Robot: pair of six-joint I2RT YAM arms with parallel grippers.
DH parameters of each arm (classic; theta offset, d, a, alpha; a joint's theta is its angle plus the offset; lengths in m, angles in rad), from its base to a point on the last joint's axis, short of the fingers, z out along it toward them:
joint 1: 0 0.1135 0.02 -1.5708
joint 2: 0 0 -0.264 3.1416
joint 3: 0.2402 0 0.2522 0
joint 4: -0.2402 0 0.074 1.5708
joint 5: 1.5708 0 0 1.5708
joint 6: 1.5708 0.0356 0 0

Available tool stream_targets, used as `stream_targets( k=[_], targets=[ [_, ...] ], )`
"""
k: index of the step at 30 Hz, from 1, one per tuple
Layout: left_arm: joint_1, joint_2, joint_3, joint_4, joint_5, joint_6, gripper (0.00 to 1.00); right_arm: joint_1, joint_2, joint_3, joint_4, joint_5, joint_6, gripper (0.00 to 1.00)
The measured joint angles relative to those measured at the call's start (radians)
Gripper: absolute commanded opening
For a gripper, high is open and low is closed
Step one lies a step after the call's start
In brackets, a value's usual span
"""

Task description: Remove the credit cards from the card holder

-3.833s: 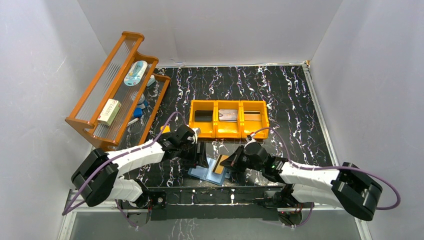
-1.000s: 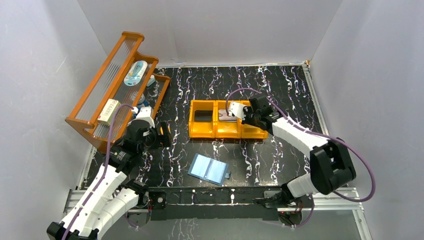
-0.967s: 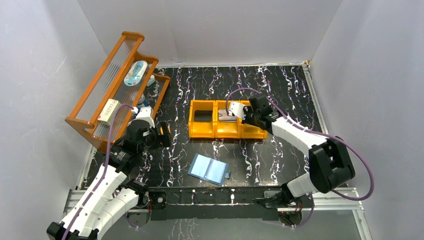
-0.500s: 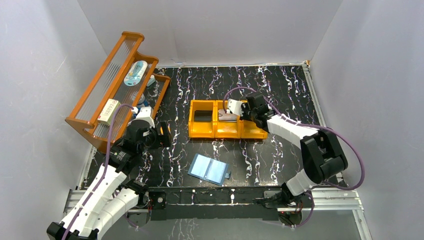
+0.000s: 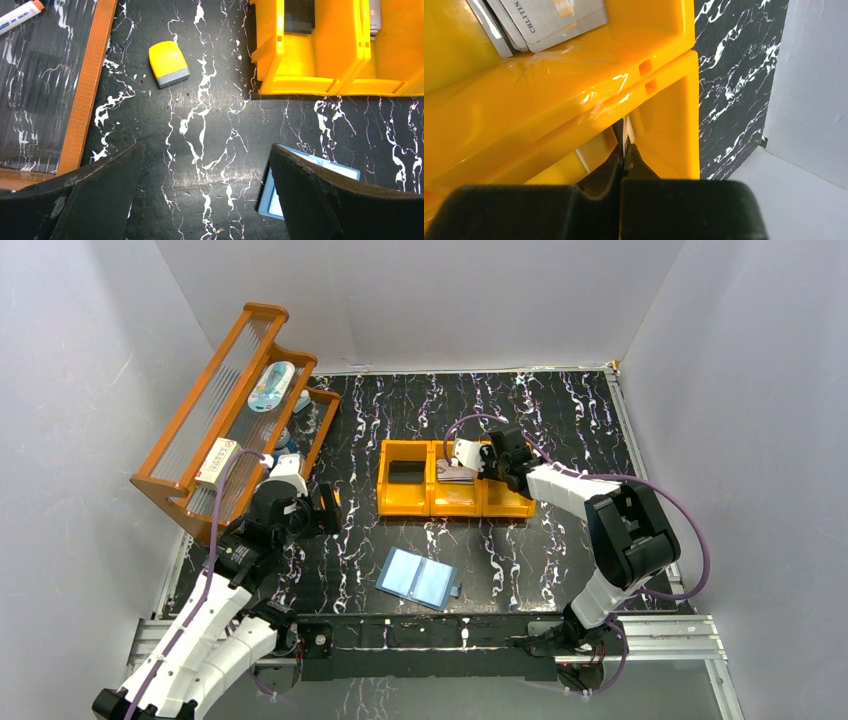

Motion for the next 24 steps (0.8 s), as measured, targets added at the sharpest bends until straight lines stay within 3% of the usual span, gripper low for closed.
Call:
stream_targets(
  k=[19,24],
  targets=[
    [0.000,-0.001,0.000,0.000,-0.001,0.000,0.98,-0.005,0.016,-0.019,0.069,-0.015,-0.026,0.10],
    [0.000,-0.001,0.000,-0.001,-0.001,0.000,0.98,-0.005,0.031,-0.019,0.068,-0.018,-0.025,0.16]
  ],
)
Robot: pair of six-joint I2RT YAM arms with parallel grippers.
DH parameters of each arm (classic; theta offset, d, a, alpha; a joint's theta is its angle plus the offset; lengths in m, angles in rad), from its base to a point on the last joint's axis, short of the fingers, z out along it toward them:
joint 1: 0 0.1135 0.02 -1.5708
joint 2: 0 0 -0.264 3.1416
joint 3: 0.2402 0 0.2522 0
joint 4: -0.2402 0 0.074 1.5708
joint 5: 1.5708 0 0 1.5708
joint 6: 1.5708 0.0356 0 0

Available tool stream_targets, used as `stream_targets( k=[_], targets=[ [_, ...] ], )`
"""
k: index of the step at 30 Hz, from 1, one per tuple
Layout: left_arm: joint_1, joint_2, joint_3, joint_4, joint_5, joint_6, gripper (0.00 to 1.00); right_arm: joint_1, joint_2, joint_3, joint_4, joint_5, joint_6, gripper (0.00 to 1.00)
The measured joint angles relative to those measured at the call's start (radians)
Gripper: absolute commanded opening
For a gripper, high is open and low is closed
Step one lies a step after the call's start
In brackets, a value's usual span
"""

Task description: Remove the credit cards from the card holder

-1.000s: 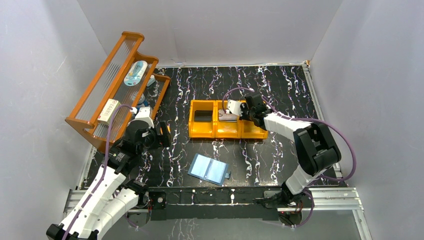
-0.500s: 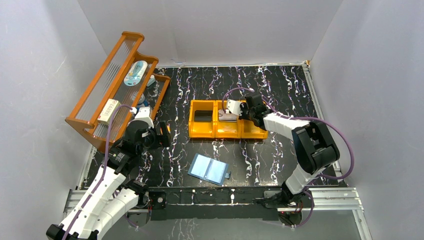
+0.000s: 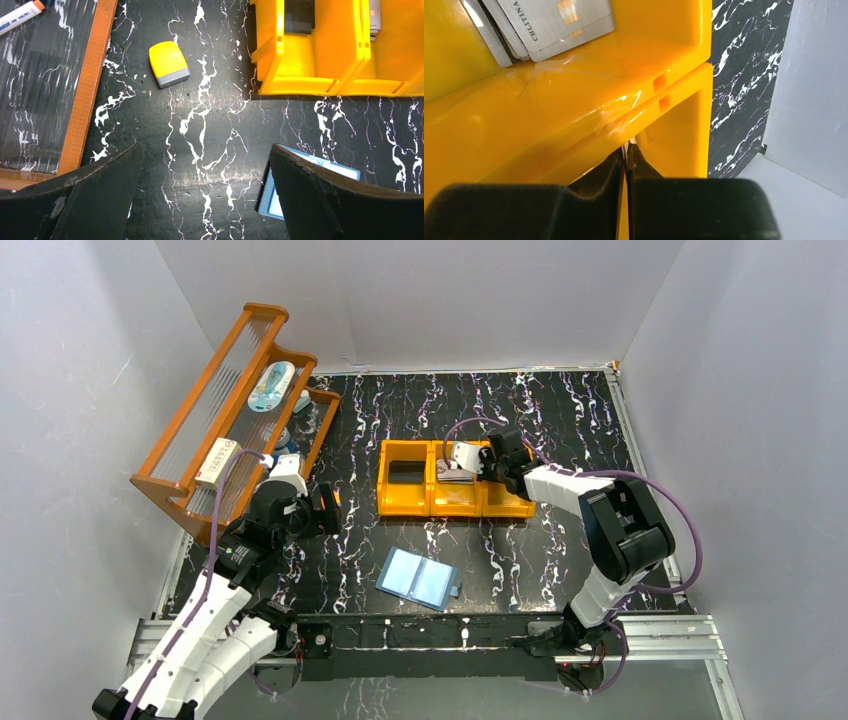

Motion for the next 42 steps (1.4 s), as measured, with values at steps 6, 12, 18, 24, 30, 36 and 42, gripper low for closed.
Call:
stream_targets(
  k=[6,12,18,24,30,36,42],
  targets=[
    [0.000,0.000,0.000,0.000,0.000,0.000,0.98,-0.003,0.012,0.002,0.001,-0.003,0.009,0.24],
    [0.000,0.000,0.000,0.000,0.000,0.000,0.98,-0.006,0.013,0.005,0.000,-0.003,0.027,0.37],
    [0.000,0.004,0.000,0.000,0.000,0.000,0.98,-0.007,0.005,0.005,-0.017,-0.026,0.070,0.46],
    [0.000,0.004,0.000,0.000,0.000,0.000,0.98,-0.011,-0.033,0.004,-0.045,-0.050,0.119,0.51],
    [0.000,0.007,0.000,0.000,0.002,0.001,0.98,-0.013,-0.131,0.004,-0.060,-0.069,0.180,0.55],
    [0.000,0.014,0.000,0.001,0.011,0.005,0.98,-0.013,-0.279,0.003,-0.069,-0.107,0.390,0.66],
    [0.000,0.029,0.000,0.004,0.038,0.011,0.98,-0.013,-0.412,0.046,-0.168,-0.285,0.938,0.64]
  ],
)
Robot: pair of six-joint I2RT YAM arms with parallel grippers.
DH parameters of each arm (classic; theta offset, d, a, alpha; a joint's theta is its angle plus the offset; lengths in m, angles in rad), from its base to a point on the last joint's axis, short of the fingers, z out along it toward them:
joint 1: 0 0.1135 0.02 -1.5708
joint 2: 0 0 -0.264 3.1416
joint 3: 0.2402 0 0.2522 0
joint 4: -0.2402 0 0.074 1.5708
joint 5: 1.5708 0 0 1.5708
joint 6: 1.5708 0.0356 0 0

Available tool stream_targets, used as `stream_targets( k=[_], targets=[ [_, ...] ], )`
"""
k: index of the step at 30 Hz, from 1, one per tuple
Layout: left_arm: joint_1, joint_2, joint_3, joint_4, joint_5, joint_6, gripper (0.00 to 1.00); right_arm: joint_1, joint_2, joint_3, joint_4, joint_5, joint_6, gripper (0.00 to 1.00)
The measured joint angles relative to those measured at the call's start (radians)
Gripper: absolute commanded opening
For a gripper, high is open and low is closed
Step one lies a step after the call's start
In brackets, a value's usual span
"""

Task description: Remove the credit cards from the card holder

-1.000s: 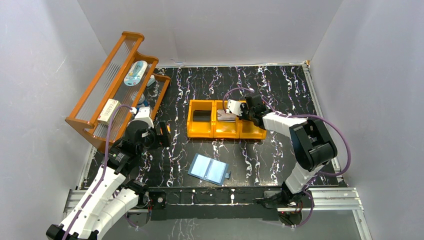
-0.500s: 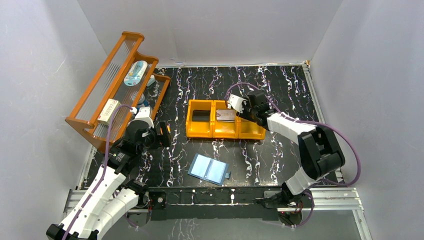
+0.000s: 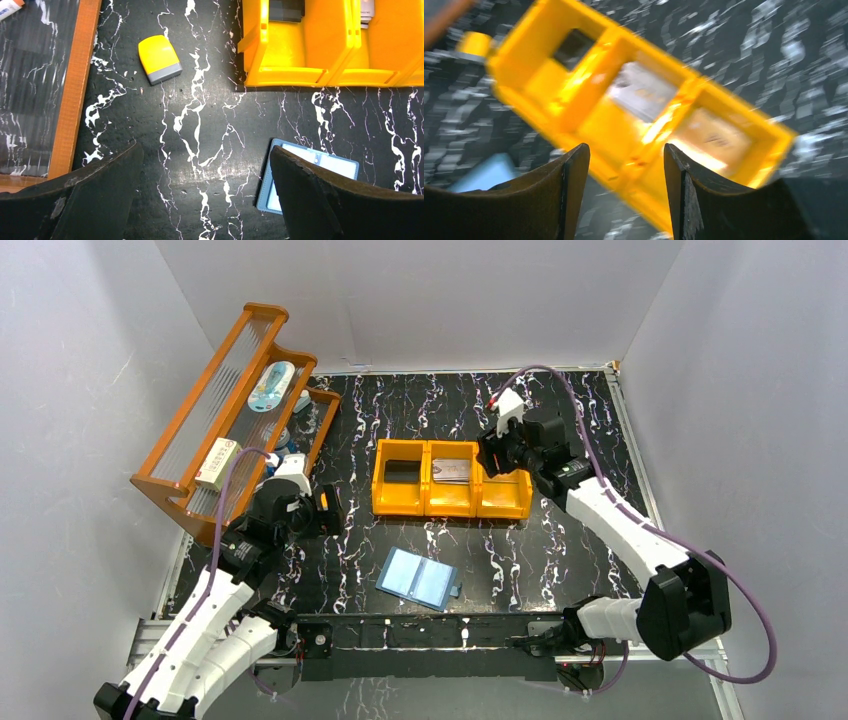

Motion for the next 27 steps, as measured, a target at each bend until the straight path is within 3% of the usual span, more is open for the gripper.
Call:
stream_targets(
  k=[6,9,12,18,27],
  targets=[
    [0.000,0.026,0.000,0.010,0.036,0.011,0.98,0.034,-0.038,-0.078,-0.063,-0.156,0.554,0.63],
    [0.000,0.041,0.000,0.016,0.053,0.016,0.98,0.155,-0.074,-0.139,-0.141,-0.064,0.763,0.65],
    [0.000,0.050,0.000,0.019,0.058,0.018,0.98,0.352,-0.101,-0.141,-0.245,0.106,0.950,0.66],
    [0.000,0.051,0.000,0.020,0.068,0.019,0.98,0.599,-0.064,-0.125,-0.360,0.338,1.186,0.69],
    [0.000,0.052,0.000,0.027,0.084,0.019,0.98,0.697,0.118,-0.164,-0.259,0.367,1.360,0.66]
  ],
)
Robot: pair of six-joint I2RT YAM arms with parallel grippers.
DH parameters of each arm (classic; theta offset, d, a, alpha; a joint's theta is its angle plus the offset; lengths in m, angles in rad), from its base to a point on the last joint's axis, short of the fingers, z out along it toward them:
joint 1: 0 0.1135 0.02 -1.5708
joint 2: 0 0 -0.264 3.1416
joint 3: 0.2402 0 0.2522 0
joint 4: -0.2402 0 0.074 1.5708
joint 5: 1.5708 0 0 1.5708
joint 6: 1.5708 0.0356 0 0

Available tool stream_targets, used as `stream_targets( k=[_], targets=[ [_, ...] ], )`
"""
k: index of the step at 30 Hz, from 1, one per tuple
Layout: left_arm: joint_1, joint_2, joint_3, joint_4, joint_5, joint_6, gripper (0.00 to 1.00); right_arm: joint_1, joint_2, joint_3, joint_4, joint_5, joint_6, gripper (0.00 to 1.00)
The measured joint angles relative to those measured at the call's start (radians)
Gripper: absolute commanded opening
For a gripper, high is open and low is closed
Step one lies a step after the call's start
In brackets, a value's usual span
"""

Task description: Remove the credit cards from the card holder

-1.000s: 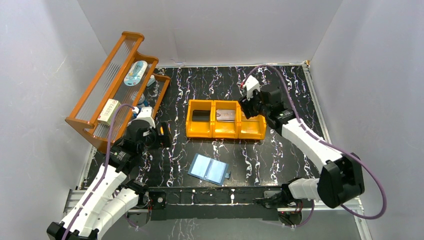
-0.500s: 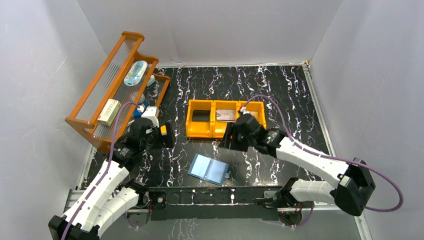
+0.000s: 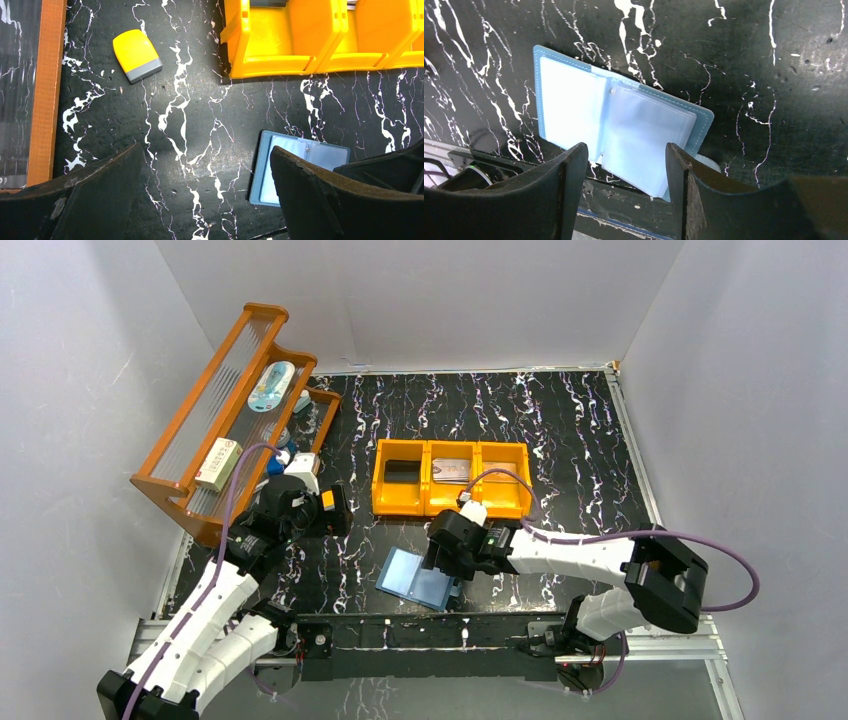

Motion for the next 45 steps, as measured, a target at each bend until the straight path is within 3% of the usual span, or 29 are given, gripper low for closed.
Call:
stream_targets(
  k=[10,13,18,21,26,35,45],
  targets=[
    [0.000,0.014,-0.015,0.009,0.044,0.000,0.98,0.000,0.035,-0.040,0.057,-0.037,0.076,0.66],
    [0.000,0.021,-0.018,0.023,0.077,-0.002,0.93,-0.001,0.069,-0.035,0.054,-0.048,0.085,0.66],
    [0.003,0.064,-0.055,0.101,0.318,-0.051,0.78,-0.002,0.113,0.009,0.027,-0.045,0.087,0.66],
    [-0.002,0.147,-0.086,0.159,0.484,-0.102,0.78,-0.002,0.122,0.015,0.029,-0.045,0.089,0.65],
    [-0.060,0.225,-0.138,0.212,0.614,-0.161,0.79,-0.004,0.119,-0.004,0.076,-0.055,0.097,0.65],
    [-0.206,0.398,-0.169,0.296,0.587,-0.242,0.80,-0.004,0.114,-0.023,0.125,-0.071,0.101,0.66],
    [-0.218,0.460,-0.199,0.330,0.508,-0.289,0.79,-0.004,0.064,-0.097,0.212,-0.069,0.130,0.67]
  ],
)
